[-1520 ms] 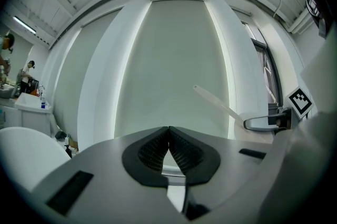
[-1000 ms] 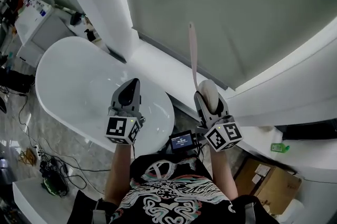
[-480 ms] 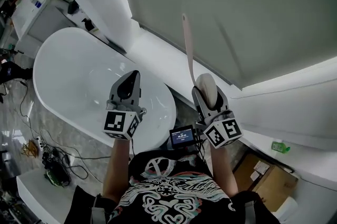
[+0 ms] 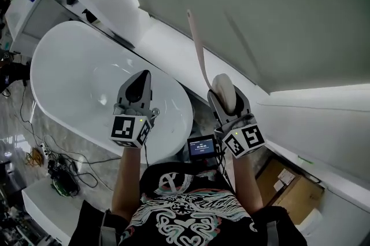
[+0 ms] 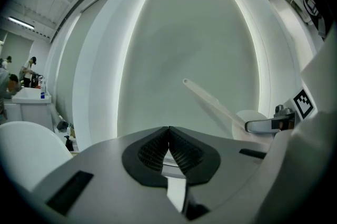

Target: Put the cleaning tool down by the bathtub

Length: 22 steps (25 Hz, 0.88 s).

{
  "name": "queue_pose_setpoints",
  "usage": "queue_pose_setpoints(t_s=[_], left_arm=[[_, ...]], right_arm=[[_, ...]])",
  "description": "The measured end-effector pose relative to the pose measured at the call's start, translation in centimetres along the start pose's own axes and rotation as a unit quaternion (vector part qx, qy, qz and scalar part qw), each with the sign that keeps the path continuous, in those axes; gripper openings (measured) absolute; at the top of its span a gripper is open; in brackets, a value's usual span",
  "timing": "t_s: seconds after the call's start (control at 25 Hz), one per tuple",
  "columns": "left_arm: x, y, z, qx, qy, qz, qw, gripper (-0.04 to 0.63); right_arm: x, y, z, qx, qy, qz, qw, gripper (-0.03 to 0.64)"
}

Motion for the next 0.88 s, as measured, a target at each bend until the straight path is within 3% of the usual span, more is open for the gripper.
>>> queue_pose_setpoints(t_s=[0.6, 0.88], left_arm=[[-4.5, -3.3, 6.4, 0.001, -0.064, 0.0, 0.9979, 0.017], [-9.9, -3.9, 8.5, 0.002, -0.087, -0.022, 0.9959, 0.017]], right_arm=[[-3.3, 4.7, 7.0, 0.007, -0.087, -0.025, 0.996, 0.241], [-8.3, 7.4, 9.6, 0.013, -0.125, -0.029, 0.992, 0.24]])
Point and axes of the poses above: the fingertips, and each gripper's own axes: z forward along the fingers, y to its right, x out of its top, the point moved 7 cm from there along -z, backward along the fingers, and after that the axes turned 5 degrees about z, right-handed, at the moved point
